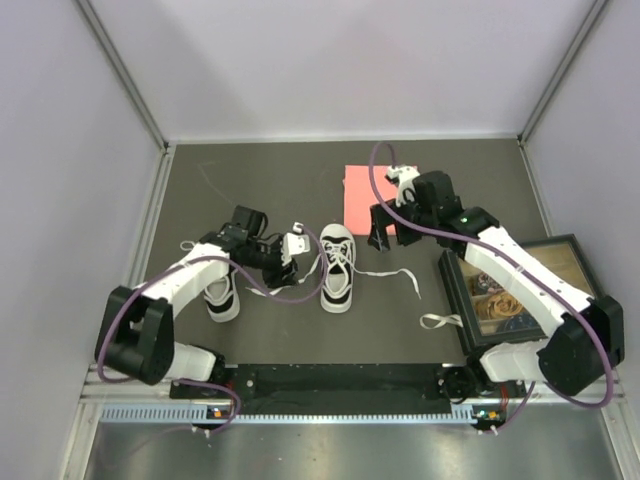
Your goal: Tie the shoes
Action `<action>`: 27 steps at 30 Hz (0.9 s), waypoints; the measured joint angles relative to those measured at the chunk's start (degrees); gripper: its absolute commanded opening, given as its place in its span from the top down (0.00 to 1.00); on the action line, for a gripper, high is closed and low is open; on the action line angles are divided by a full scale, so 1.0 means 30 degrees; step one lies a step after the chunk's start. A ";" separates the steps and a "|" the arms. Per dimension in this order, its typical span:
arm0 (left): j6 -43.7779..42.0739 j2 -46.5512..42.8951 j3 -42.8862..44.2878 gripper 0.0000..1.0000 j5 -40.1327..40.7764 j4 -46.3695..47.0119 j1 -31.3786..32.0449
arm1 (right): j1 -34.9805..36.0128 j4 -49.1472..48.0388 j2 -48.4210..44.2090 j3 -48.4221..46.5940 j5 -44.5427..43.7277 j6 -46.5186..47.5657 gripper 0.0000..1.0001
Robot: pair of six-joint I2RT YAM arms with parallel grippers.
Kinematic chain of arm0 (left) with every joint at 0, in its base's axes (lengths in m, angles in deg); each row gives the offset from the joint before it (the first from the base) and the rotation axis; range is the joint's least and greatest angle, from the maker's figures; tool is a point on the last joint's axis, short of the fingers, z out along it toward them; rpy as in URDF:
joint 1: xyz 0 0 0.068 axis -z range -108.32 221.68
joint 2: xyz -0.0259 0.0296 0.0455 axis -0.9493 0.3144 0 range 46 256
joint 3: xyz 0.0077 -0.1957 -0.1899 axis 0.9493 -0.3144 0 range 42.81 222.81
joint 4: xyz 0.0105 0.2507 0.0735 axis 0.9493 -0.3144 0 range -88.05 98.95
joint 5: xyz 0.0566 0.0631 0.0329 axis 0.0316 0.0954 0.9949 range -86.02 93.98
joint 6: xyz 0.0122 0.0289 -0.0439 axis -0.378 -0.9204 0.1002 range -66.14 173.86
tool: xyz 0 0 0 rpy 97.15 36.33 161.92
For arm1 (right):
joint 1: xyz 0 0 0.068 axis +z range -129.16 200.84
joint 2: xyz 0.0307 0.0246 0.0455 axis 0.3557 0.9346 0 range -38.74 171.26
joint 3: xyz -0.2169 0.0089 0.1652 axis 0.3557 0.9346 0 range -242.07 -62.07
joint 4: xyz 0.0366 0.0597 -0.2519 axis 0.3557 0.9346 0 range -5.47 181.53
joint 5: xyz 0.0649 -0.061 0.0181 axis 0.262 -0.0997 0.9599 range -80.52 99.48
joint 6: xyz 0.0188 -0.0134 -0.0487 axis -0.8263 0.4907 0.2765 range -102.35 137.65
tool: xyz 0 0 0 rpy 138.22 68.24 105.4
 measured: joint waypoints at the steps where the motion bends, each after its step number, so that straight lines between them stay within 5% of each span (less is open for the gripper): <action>1: -0.0168 0.0357 -0.0058 0.47 0.0000 0.0175 0.0160 | 0.0000 0.0328 0.0124 0.0197 0.0058 0.0102 0.01; 5: -0.0758 0.1792 -0.0197 0.58 0.0051 0.1064 0.1049 | 0.0000 0.1282 0.1107 0.0743 0.0182 0.0437 0.02; 16: -0.0896 0.4415 -0.0131 0.69 0.1049 0.2871 0.1865 | 0.0000 0.2295 0.2033 0.1712 -0.0044 0.0627 0.02; 27: -0.0816 0.3803 0.0204 0.69 0.1690 0.1938 0.1770 | 0.0000 0.2492 0.2091 0.1712 -0.0131 0.1056 0.02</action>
